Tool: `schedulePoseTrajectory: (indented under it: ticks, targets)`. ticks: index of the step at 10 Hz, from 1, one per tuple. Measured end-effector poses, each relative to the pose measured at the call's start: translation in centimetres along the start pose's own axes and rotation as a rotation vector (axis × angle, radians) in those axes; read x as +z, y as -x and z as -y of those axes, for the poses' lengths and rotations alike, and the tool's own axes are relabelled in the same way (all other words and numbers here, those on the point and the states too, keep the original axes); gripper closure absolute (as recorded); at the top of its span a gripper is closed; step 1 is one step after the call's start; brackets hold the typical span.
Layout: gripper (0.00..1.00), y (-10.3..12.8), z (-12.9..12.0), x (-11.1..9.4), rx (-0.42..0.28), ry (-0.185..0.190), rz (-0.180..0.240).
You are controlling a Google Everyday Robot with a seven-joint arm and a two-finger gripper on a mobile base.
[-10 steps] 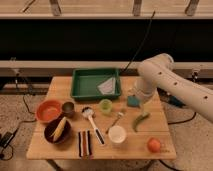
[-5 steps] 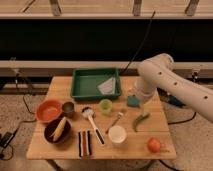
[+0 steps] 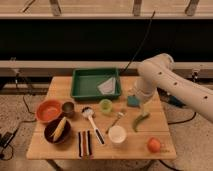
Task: Place fork in plastic cup
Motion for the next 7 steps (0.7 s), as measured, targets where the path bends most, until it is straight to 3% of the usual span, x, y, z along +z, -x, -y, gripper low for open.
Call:
schedulePoseTrajectory:
  ticks: [3,5,7]
  targets:
    - [0.2,-0.1,0.5,0.5,-0.024,0.014,0.001]
    - [0.2,0.5,2.6,2.9,-0.074,0.039,0.023]
    - [0.2,2.0,5.8,6.9,-0.132,0.073,0.058]
